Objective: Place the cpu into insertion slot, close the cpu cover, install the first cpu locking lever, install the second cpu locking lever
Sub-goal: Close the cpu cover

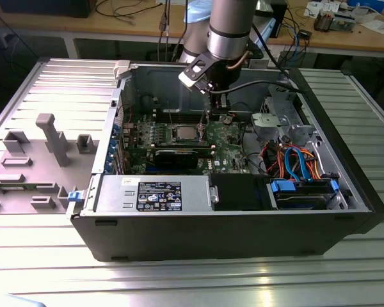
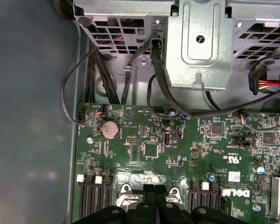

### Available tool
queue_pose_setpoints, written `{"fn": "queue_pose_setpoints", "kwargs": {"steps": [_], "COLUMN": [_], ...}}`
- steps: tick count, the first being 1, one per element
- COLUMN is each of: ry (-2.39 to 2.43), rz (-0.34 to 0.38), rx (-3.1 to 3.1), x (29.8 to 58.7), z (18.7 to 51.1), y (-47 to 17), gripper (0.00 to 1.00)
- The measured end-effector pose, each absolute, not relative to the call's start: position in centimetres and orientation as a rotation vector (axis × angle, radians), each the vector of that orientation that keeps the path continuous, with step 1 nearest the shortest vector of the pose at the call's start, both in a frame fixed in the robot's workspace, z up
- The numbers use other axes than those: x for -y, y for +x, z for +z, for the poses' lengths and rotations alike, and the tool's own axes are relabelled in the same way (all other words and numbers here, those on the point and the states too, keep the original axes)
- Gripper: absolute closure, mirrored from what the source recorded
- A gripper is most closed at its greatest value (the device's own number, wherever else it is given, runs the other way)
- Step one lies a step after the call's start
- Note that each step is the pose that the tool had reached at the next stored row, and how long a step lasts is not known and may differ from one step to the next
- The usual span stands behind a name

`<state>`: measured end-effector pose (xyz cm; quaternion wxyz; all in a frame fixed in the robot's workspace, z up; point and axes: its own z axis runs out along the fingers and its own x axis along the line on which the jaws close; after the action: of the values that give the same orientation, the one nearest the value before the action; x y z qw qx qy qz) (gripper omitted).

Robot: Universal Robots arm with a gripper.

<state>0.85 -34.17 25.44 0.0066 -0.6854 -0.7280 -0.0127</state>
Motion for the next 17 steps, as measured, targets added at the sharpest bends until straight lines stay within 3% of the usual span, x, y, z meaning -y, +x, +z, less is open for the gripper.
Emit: {"fn": "queue_pose_setpoints", "kwargs": {"steps": [17], "ry": [-2.144], "rz": [-0.04], "rx": [2.277], "x": [34.17], "z": [25.31], "y": [-0.17], "gripper": [0.89]}}
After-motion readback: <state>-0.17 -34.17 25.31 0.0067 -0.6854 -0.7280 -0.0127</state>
